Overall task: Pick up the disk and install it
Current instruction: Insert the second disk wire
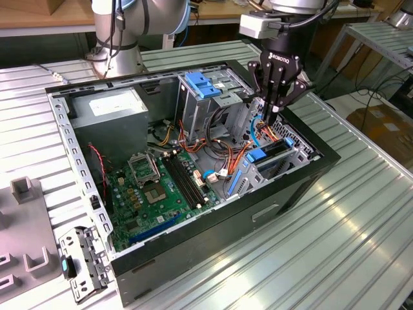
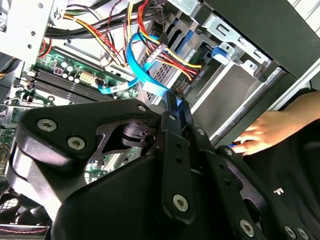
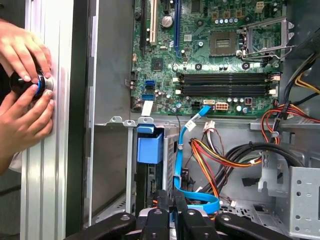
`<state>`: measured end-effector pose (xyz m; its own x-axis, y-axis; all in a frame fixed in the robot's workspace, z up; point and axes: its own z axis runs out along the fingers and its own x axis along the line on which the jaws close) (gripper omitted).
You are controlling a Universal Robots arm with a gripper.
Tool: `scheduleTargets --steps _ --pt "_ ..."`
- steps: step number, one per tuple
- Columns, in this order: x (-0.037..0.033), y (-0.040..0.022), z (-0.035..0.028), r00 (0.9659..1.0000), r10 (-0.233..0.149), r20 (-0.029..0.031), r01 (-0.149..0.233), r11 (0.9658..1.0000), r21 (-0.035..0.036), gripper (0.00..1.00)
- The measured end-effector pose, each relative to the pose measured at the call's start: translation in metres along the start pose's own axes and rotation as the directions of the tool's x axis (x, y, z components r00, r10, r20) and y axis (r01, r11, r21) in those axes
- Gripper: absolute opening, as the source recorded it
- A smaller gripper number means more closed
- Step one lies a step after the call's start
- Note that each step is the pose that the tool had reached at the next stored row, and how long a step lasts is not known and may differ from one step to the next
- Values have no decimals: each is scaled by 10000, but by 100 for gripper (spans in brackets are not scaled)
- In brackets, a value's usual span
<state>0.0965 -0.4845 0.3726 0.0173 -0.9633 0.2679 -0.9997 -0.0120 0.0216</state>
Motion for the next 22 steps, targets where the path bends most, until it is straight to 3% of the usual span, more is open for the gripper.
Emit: scheduleTargets --steps 4,9,11,22 --pt "89 17 51 10000 -1 40 1 10000 56 16" --pt "200 44 113 9996 -9 287 5 9999 131 16" --pt "229 51 130 9994 -15 338 10 9999 141 16" --pt "229 52 130 9994 -22 337 17 9999 143 16"
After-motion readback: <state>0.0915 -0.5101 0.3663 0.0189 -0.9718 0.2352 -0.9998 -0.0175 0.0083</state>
